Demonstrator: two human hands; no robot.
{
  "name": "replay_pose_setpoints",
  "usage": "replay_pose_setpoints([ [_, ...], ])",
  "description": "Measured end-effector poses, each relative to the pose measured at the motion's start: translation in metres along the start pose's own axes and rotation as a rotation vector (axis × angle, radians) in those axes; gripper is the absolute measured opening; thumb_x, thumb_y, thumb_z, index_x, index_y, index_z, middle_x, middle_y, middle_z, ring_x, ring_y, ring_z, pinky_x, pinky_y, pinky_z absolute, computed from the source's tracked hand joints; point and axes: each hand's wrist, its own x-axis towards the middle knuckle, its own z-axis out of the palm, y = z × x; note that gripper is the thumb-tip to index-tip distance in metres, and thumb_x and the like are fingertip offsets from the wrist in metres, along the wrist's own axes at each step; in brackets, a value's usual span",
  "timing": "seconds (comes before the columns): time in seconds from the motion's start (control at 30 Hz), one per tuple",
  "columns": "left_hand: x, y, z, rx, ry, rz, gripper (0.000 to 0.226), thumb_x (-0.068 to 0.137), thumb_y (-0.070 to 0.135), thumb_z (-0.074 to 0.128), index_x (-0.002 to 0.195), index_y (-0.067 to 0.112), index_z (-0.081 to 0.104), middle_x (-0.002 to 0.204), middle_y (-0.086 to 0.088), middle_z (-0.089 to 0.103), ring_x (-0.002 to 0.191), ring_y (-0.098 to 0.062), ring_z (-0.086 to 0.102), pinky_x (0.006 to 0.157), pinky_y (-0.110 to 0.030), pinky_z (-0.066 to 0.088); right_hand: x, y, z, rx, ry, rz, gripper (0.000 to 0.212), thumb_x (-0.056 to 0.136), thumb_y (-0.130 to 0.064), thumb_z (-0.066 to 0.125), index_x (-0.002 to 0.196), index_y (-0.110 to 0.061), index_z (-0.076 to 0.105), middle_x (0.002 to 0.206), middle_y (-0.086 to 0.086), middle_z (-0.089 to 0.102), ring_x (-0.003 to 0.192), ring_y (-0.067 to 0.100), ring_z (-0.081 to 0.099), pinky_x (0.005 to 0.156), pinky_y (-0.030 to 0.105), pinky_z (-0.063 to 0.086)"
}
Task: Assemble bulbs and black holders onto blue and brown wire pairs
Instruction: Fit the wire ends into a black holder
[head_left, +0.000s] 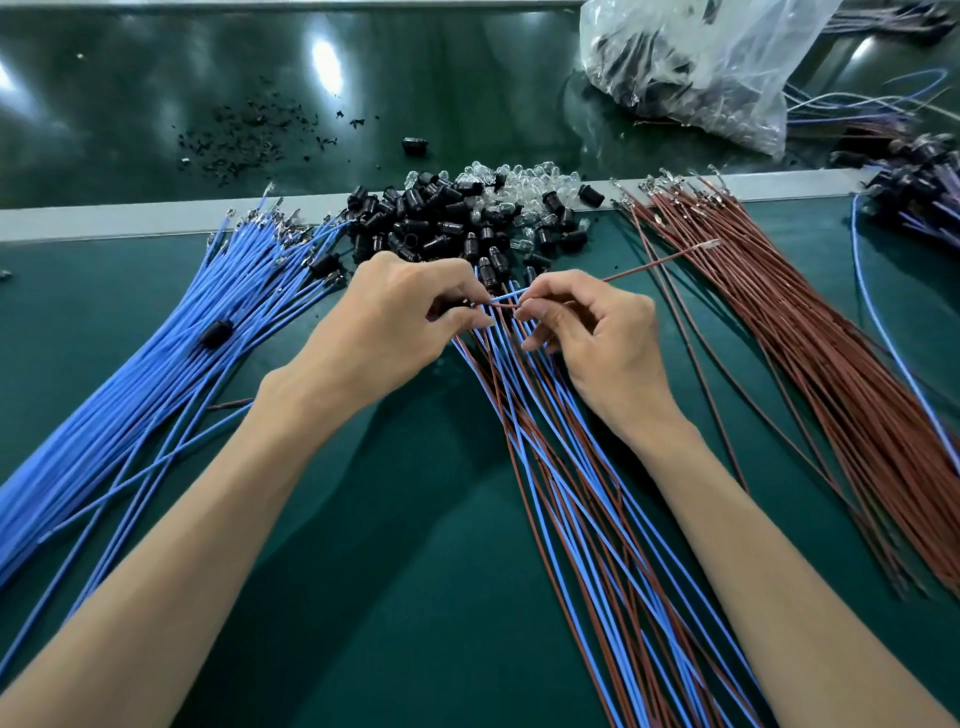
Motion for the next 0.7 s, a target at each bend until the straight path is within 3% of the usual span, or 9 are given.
replay_pose_setpoints([
  [0.13,0.0000,-0.0002,0.0011,-0.010,-0.002,0.017,0.015,0.080,0.022,0.075,0.087,0.008,0.072,0.068,-0.004,0.070,0.060,-0.026,0.061,0.065,-0.040,0.049,0.0013,0.0000,0.0008,0.073,-0.004,0.104,0.025,0.088,-0.005,0.066,0.078,-0.028,0.066,0.078,-0.012,0.064,0.057,0.004,0.067,0.054,0.014,0.047],
  [0.23,0.0001,0.0007,0.0024,-0.022,-0.026,0.029,0.016,0.081,0.022,0.075,0.087,0.008,0.069,0.069,-0.004,0.070,0.063,-0.025,0.062,0.066,-0.041,0.050,0.0027,-0.0003,0.0020,0.101,0.023,0.100,0.021,0.083,-0.006,0.071,0.082,-0.027,0.067,0.096,-0.009,0.053,0.071,-0.001,0.063,0.070,0.018,0.053],
  [0.33,-0.0004,0.0020,0.0042,-0.025,-0.052,0.033,0.017,0.081,0.023,0.075,0.092,0.010,0.070,0.072,-0.003,0.070,0.066,-0.023,0.063,0.068,-0.041,0.050,0.0018,-0.0021,0.0026,0.048,0.032,0.048,0.017,0.081,-0.006,0.073,0.089,-0.020,0.070,0.096,-0.008,0.051,0.081,-0.001,0.057,0.080,0.024,0.052],
  [0.47,0.0002,0.0018,0.0031,-0.036,-0.044,0.033,0.016,0.080,0.022,0.076,0.088,0.010,0.072,0.068,-0.004,0.070,0.062,-0.023,0.062,0.066,-0.038,0.047,0.0002,-0.0010,0.0040,-0.125,0.053,-0.056,0.004,0.086,-0.005,0.067,0.086,-0.005,0.072,0.095,-0.002,0.051,0.081,0.003,0.054,0.077,0.018,0.048],
  [0.57,0.0005,0.0045,0.0027,-0.033,-0.047,0.053,0.013,0.079,0.021,0.077,0.082,0.009,0.074,0.063,-0.004,0.069,0.055,-0.024,0.057,0.060,-0.034,0.045,-0.0008,0.0013,0.0059,-0.278,0.049,-0.169,0.008,0.091,-0.001,0.061,0.085,0.001,0.066,0.096,0.004,0.049,0.075,0.001,0.046,0.072,0.008,0.040],
  [0.7,-0.0002,0.0086,0.0040,-0.014,-0.060,0.065,0.009,0.078,0.017,0.078,0.084,0.010,0.075,0.061,-0.005,0.067,0.054,-0.022,0.050,0.059,-0.035,0.044,-0.0025,0.0024,0.0082,-0.326,0.006,-0.220,0.007,0.090,0.002,0.059,0.086,0.003,0.065,0.096,0.003,0.048,0.081,0.004,0.046,0.073,0.011,0.040],
])
